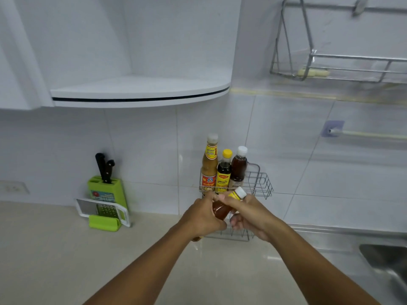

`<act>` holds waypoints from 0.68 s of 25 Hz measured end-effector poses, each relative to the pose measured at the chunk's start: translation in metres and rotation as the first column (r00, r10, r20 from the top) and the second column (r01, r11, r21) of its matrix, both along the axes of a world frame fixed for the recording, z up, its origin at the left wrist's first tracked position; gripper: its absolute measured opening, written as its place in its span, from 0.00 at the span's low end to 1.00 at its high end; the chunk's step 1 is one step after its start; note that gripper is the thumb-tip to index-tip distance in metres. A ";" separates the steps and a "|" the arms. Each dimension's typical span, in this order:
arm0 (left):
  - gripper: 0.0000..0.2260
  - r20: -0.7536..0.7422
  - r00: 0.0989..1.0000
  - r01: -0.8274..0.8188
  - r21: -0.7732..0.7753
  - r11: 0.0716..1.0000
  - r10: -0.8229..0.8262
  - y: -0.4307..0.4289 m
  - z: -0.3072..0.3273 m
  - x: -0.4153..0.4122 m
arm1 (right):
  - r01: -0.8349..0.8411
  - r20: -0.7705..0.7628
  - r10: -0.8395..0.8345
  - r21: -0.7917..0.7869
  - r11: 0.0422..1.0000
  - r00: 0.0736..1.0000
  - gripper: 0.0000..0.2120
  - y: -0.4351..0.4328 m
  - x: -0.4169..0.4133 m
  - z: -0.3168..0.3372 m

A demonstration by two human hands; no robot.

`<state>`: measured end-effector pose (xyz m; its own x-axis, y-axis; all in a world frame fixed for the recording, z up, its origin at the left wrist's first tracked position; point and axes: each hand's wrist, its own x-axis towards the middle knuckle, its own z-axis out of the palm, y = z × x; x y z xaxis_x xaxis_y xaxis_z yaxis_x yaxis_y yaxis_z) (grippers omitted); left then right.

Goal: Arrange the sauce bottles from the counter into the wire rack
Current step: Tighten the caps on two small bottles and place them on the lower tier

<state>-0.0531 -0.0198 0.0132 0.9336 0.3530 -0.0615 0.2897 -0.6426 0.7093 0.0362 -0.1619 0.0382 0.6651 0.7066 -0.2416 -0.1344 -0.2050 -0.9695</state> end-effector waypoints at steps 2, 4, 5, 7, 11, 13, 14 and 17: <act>0.34 0.000 0.997 0.074 -0.186 0.980 -0.075 0.003 -0.010 0.008 | -0.032 0.078 0.032 -0.003 0.999 0.996 0.15 -0.003 0.001 -0.009; 0.42 -0.071 0.987 0.123 -0.262 0.957 -0.146 0.013 -0.022 0.016 | 0.093 0.170 -0.089 -0.019 0.995 0.981 0.14 -0.004 0.011 -0.021; 0.45 -0.122 0.979 0.127 -0.271 0.954 -0.165 0.020 -0.029 0.020 | 0.172 0.197 -0.163 -0.027 0.985 0.967 0.14 -0.005 0.017 -0.029; 0.44 -0.219 0.967 0.067 -0.278 0.958 -0.132 0.034 -0.042 0.024 | 0.319 0.232 -0.301 -0.041 0.947 0.925 0.15 -0.007 0.027 -0.045; 0.21 -0.323 0.946 -0.097 -0.326 0.940 -0.015 0.051 -0.075 0.035 | 0.475 0.261 -0.453 -0.024 0.880 0.852 0.14 -0.005 0.043 -0.082; 0.17 -0.305 0.952 -0.123 -0.363 0.924 0.007 0.053 -0.091 0.042 | 0.504 0.244 -0.488 -0.003 0.864 0.838 0.13 0.003 0.048 -0.104; 0.16 -0.299 0.954 -0.140 -0.375 0.916 0.024 0.052 -0.096 0.046 | 0.514 0.248 -0.499 0.005 0.858 0.831 0.13 0.008 0.051 -0.116; 0.12 -0.307 0.947 -0.212 -0.374 0.903 0.095 0.050 -0.113 0.058 | 0.517 0.368 -0.475 -0.018 0.856 0.799 0.15 0.026 0.058 -0.143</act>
